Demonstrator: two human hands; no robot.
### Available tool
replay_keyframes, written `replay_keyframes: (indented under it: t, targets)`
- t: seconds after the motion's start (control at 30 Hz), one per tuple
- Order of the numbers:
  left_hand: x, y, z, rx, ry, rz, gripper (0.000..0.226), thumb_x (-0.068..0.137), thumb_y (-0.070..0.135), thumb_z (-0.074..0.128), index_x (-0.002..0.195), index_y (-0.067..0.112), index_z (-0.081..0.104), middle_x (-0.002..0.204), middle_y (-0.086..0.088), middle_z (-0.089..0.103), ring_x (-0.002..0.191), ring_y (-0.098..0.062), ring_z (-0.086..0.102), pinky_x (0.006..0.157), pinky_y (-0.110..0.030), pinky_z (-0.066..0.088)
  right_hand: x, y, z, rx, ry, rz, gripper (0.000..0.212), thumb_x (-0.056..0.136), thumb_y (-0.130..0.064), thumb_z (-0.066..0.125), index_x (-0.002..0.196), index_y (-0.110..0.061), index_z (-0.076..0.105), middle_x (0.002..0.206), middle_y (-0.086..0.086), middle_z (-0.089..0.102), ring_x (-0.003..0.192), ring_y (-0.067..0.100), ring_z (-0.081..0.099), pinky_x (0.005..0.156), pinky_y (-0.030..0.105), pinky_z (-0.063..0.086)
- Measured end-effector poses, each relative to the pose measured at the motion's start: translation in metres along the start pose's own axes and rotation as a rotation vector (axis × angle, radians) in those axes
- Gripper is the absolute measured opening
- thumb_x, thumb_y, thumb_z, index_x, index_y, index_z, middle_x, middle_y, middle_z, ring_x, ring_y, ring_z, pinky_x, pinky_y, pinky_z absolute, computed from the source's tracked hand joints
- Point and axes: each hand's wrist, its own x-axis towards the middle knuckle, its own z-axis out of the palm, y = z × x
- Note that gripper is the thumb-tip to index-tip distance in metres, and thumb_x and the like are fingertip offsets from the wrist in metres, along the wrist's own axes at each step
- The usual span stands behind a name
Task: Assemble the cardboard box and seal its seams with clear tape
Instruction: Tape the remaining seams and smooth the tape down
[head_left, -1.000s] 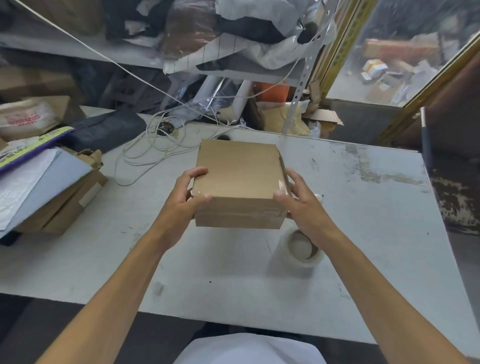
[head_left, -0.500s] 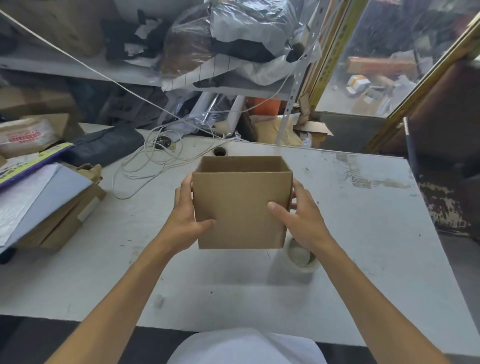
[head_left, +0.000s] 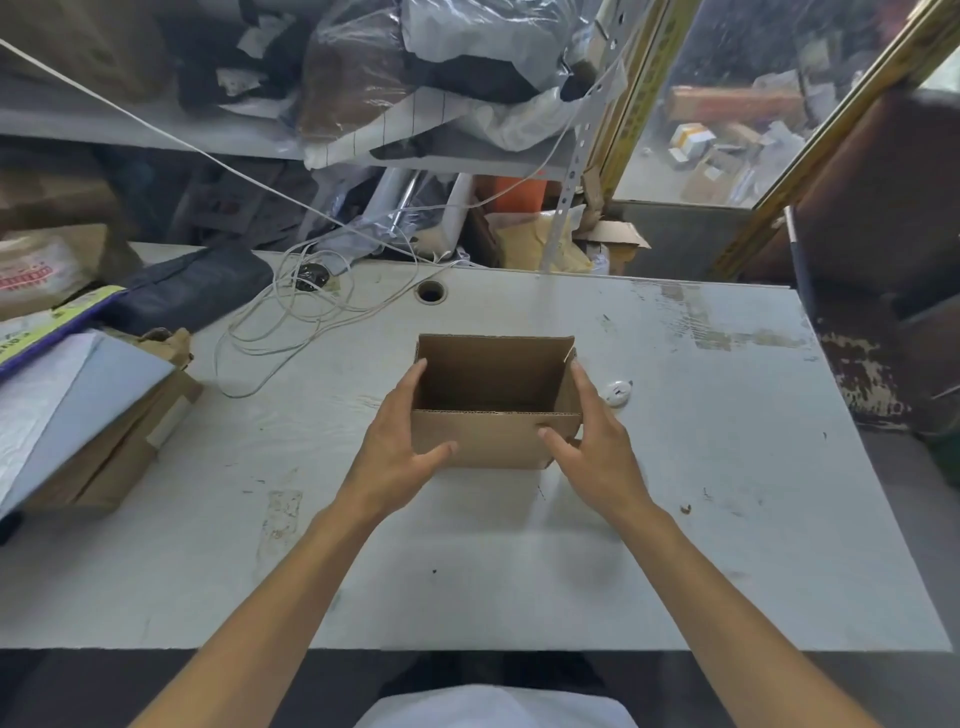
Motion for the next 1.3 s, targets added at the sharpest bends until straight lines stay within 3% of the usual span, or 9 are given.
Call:
replay_keyframes:
  t: [0.07, 0.23, 0.37, 0.47, 0.6, 0.8, 1.0, 1.17, 1.3]
  targets:
    - [0.000, -0.002, 0.000, 0.027, -0.012, 0.002, 0.102, 0.082, 0.022, 0.079, 0.150, 0.055, 0.011, 0.160, 0.019, 0.022, 0.145, -0.008, 0.028, 0.114, -0.046, 0.039, -0.001, 0.002, 0.002, -0.094, -0.013, -0.016, 0.086, 0.092, -0.034, 0.064, 0.155, -0.041, 0.006, 0.156, -0.010, 0.033, 0.099, 0.011, 0.058, 0.093, 0.028, 0.044]
    - [-0.002, -0.005, -0.004, 0.030, -0.050, 0.015, 0.101, 0.083, 0.021, 0.078, 0.151, 0.053, 0.011, 0.159, 0.020, 0.022, 0.145, -0.005, 0.028, 0.115, -0.043, 0.038, -0.001, 0.007, -0.001, -0.269, -0.012, -0.097, 0.090, 0.093, -0.035, 0.060, 0.155, -0.037, -0.005, 0.158, -0.004, 0.030, 0.134, 0.021, 0.043, 0.095, 0.035, 0.045]
    - [-0.007, -0.005, -0.002, 0.037, -0.077, 0.008, 0.101, 0.082, 0.024, 0.078, 0.153, 0.048, 0.011, 0.160, 0.017, 0.023, 0.144, -0.005, 0.028, 0.115, -0.042, 0.038, -0.006, 0.009, -0.007, -0.253, -0.072, -0.056, 0.090, 0.093, -0.035, 0.060, 0.154, -0.040, -0.006, 0.158, -0.005, 0.030, 0.120, 0.022, 0.053, 0.091, 0.032, 0.045]
    - [-0.011, 0.002, -0.002, -0.005, -0.051, 0.010, 0.083, 0.090, 0.033, 0.070, 0.154, 0.043, 0.019, 0.160, 0.013, 0.027, 0.144, -0.007, 0.030, 0.115, -0.034, 0.034, -0.010, 0.005, -0.013, -0.086, -0.056, -0.022, 0.077, 0.095, -0.042, 0.058, 0.155, -0.039, 0.009, 0.157, -0.012, 0.030, 0.117, 0.010, 0.052, 0.093, 0.021, 0.039]
    - [-0.005, 0.014, -0.003, 0.010, 0.038, -0.028, 0.055, 0.100, 0.037, 0.053, 0.151, 0.040, 0.032, 0.156, 0.004, 0.038, 0.139, -0.020, 0.042, 0.110, -0.035, 0.037, -0.003, -0.003, -0.019, 0.010, 0.020, -0.026, 0.062, 0.094, -0.048, 0.056, 0.148, -0.036, 0.029, 0.154, -0.004, 0.039, 0.140, 0.017, 0.037, 0.108, 0.035, 0.036]
    - [-0.005, 0.022, -0.008, -0.037, 0.029, -0.083, 0.062, 0.094, 0.033, 0.066, 0.148, 0.043, 0.036, 0.153, 0.001, 0.042, 0.119, -0.016, 0.054, 0.103, -0.038, 0.047, -0.002, -0.003, -0.021, 0.107, -0.005, 0.044, 0.067, 0.089, -0.048, 0.065, 0.146, -0.043, 0.030, 0.151, 0.001, 0.041, 0.129, 0.024, 0.050, 0.104, 0.039, 0.043]
    - [0.000, 0.019, -0.012, -0.064, -0.018, -0.091, 0.076, 0.087, 0.028, 0.075, 0.150, 0.043, 0.034, 0.154, 0.002, 0.039, 0.133, -0.018, 0.046, 0.107, -0.038, 0.044, -0.004, 0.002, -0.021, 0.175, -0.072, 0.053, 0.075, 0.091, -0.041, 0.066, 0.152, -0.043, 0.023, 0.159, -0.005, 0.030, 0.138, 0.025, 0.041, 0.100, 0.030, 0.038]
    - [0.010, 0.014, -0.018, -0.102, -0.071, -0.089, 0.083, 0.085, 0.022, 0.077, 0.151, 0.043, 0.031, 0.152, 0.006, 0.038, 0.126, -0.004, 0.041, 0.092, -0.019, 0.043, 0.001, 0.003, -0.024, 0.159, -0.110, 0.055, 0.077, 0.091, -0.043, 0.066, 0.153, -0.045, 0.020, 0.160, -0.007, 0.028, 0.136, 0.025, 0.043, 0.095, 0.027, 0.038]
    - [0.011, 0.015, -0.018, -0.068, -0.077, -0.083, 0.079, 0.086, 0.026, 0.076, 0.150, 0.043, 0.033, 0.156, 0.007, 0.037, 0.132, -0.021, 0.050, 0.102, -0.042, 0.050, 0.001, 0.000, -0.025, 0.078, -0.070, 0.018, 0.075, 0.090, -0.046, 0.065, 0.153, -0.038, 0.024, 0.158, -0.005, 0.033, 0.139, 0.023, 0.040, 0.107, 0.038, 0.038]
